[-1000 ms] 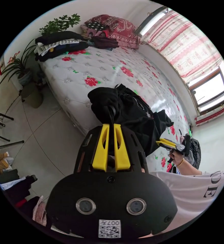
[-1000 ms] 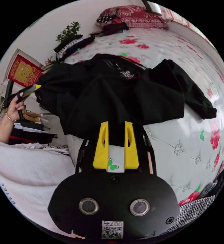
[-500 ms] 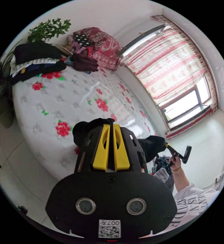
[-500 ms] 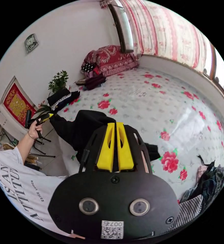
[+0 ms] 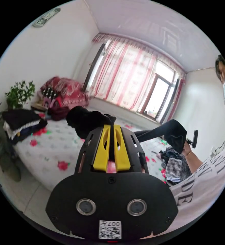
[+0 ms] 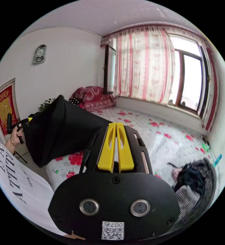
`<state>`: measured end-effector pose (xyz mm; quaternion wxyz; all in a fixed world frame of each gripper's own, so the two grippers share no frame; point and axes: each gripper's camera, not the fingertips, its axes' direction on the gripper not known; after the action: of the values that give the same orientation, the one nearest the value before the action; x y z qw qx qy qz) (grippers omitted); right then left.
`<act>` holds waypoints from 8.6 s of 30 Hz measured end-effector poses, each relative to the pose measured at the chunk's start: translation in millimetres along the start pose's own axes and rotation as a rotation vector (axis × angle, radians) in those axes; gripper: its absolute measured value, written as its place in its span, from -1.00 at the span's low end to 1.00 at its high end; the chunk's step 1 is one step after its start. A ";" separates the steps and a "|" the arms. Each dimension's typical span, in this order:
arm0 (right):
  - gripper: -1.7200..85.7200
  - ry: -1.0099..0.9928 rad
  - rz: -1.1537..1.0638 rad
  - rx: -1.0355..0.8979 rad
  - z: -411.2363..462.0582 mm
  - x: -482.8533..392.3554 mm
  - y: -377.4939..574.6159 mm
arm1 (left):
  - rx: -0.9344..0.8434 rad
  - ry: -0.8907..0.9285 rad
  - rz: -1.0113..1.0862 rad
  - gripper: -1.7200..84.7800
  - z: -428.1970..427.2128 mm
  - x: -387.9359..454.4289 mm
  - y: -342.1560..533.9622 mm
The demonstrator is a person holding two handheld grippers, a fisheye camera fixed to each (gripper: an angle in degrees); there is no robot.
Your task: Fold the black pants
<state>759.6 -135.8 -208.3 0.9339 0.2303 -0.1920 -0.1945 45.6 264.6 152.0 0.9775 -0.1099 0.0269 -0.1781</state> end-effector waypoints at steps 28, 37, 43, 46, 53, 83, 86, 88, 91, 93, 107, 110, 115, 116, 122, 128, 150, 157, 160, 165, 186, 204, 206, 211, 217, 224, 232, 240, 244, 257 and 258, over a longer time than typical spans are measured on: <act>-0.96 0.051 -0.082 -0.550 154.9 -54.8 165.2 | -0.455 -0.283 -0.386 -0.98 118.7 -42.4 110.7; -0.95 0.042 -0.333 -0.564 95.8 -26.7 159.5 | -0.457 -0.331 -0.433 -0.98 128.1 -29.8 134.2; -0.88 -0.054 -0.047 -0.700 128.6 6.8 212.1 | -0.503 -0.477 -0.438 -0.98 107.1 -18.2 145.2; -0.86 -0.065 -0.080 -0.626 146.4 0.4 195.0 | -0.520 -0.505 -0.428 -0.98 99.9 -14.4 146.5; -0.80 -0.184 -0.278 -0.578 258.1 -44.8 128.4 | -0.545 -0.471 -0.363 -0.98 153.1 -13.3 124.2; -0.94 0.193 -0.544 -0.820 392.5 -109.8 151.3 | -0.794 -0.321 -0.102 -0.98 309.1 -81.1 75.9; -0.93 0.098 -0.442 -0.872 379.1 -101.0 178.4 | -0.794 -0.295 -0.135 -0.98 302.1 -86.2 78.3; -0.92 0.104 -0.404 -0.799 371.0 -93.5 164.8 | -0.776 -0.280 -0.173 -0.98 293.0 -87.0 72.9; -0.87 0.122 -0.316 -0.711 378.0 -66.2 122.4 | -0.603 -0.293 -0.137 -0.98 267.6 -76.7 43.9; -0.79 0.075 -0.196 -0.686 396.8 -33.8 89.2 | -0.543 -0.321 -0.105 -0.98 263.0 -73.1 25.1; -0.86 0.157 -0.368 -0.512 403.4 10.1 -21.1 | -0.765 -0.507 -0.031 -0.98 375.4 -101.9 23.5; -0.86 0.255 -0.517 -0.345 366.0 2.3 -40.2 | -0.727 -0.520 -0.015 -0.98 371.7 -95.1 31.2; -0.87 0.320 -0.378 -0.692 409.1 44.5 39.8 | -0.682 -0.487 -0.102 -0.98 363.5 -99.1 36.0; -0.87 0.296 -0.276 -0.846 420.6 61.4 69.1 | -0.682 -0.482 -0.106 -0.98 363.0 -99.3 36.1; -0.79 0.136 0.025 -0.712 392.7 90.0 64.2 | -0.705 -0.497 -0.046 -0.98 368.6 -88.1 36.3; -0.72 0.042 0.303 -0.555 416.6 106.1 -6.9 | -0.660 -0.521 -0.071 -0.98 367.1 -79.2 40.3; -0.96 0.254 0.609 -0.546 282.6 234.7 75.6 | -0.601 -0.483 -0.167 -0.98 364.4 -76.1 16.1; -0.91 0.170 0.456 -0.516 209.7 190.1 73.3 | -0.585 -0.408 -0.180 -0.98 329.6 -50.8 -5.0; -0.89 0.092 0.438 -0.525 177.4 177.1 76.2 | -0.582 -0.385 -0.193 -0.98 299.1 -35.8 2.4; -0.87 0.099 0.588 -0.583 117.9 187.1 112.8 | -0.582 -0.405 -0.244 -0.98 238.3 -28.5 23.3; -0.96 -0.061 0.894 -0.604 42.1 233.4 169.3 | -0.426 -0.279 -0.773 -0.78 103.5 -95.2 103.2; -0.97 -0.049 0.942 -0.369 -52.2 241.3 122.5 | -0.263 0.066 -0.668 -0.98 55.4 -107.1 61.5; -0.96 -0.058 0.966 -0.263 -68.0 249.0 109.8 | -0.269 0.053 -0.612 -0.98 39.3 -103.2 48.1; -0.96 -0.080 0.960 -0.204 -69.2 268.5 86.3 | -0.226 0.073 -0.583 -0.98 25.6 -107.5 24.2; -0.91 0.011 0.893 -0.554 -19.5 239.4 114.7 | -0.283 0.029 -0.596 -0.98 44.1 -116.6 38.0; -0.86 -0.016 1.197 -0.706 7.0 222.7 220.4 | -0.268 0.069 -0.672 -0.98 48.4 -135.7 51.0; -0.95 -0.017 1.234 -0.686 32.8 247.5 228.9 | -0.281 0.087 -0.619 -0.98 62.0 -122.0 42.0; -0.97 -0.132 1.136 -0.265 5.8 267.6 130.2 | -0.142 0.175 -0.719 -0.98 65.1 -120.7 27.2; -0.96 -0.157 1.027 -0.166 51.6 281.1 40.3 | -0.111 0.145 -0.618 -0.98 126.3 -120.4 -31.6; -0.90 -0.343 0.511 -0.394 296.8 205.4 -38.5 | -0.322 -0.248 -0.358 -0.96 330.7 -103.7 -67.6; -0.89 -0.379 0.476 -0.405 296.6 193.6 -30.8 | -0.334 -0.290 -0.299 -0.95 326.6 -93.4 -52.8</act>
<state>782.8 -353.9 71.5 0.9276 -0.0506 -0.3673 -0.0449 -29.9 316.5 483.4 0.9024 -0.2967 -0.1012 -0.2958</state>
